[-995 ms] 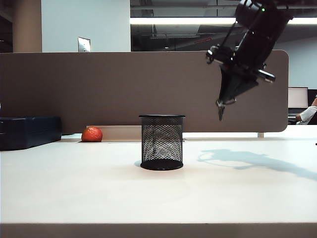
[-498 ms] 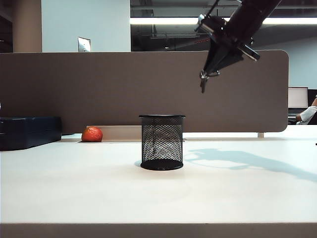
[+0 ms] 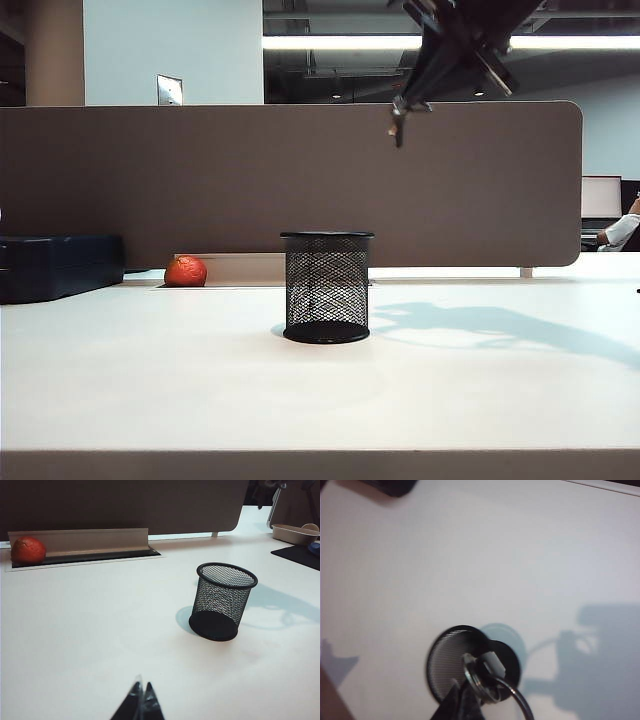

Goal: Pick up a bunch of keys from the table, then put them into the black basket.

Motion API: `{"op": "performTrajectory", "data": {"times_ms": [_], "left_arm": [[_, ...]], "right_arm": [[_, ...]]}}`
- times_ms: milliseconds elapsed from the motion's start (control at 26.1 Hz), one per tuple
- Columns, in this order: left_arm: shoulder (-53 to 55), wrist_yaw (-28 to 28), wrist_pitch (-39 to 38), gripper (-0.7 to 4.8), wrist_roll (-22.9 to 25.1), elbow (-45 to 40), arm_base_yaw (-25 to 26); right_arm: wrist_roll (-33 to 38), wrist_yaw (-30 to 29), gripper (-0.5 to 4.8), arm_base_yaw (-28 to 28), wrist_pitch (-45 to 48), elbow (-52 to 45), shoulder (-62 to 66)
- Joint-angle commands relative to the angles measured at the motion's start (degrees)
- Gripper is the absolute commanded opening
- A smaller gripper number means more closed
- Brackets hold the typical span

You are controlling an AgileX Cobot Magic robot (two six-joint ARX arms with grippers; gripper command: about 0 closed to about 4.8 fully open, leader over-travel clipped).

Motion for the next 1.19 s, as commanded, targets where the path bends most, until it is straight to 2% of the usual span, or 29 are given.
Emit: {"op": "performTrajectory", "data": {"times_ms": [38, 574, 842, 1187], "left_arm": [[0.02, 0.0, 0.57, -0.06, 0.17, 0.15, 0.02], [0.02, 0.02, 0.57, -0.06, 0.17, 0.15, 0.02], [0.02, 0.02, 0.59, -0.06, 0.17, 0.15, 0.02], [0.02, 0.02, 0.59, -0.06, 0.17, 0.15, 0.02]], "right_arm": [[0.09, -1.36, -0.09, 1.2, -0.94, 0.22, -1.51], [0.04, -1.38, -0.09, 8.24, -3.54, 0.11, -2.23], [0.09, -2.45, -0.09, 9.14, -3.8, -0.85, -2.23], [0.15, -2.93, -0.09, 9.16, -1.2, -6.78, -2.12]]}}
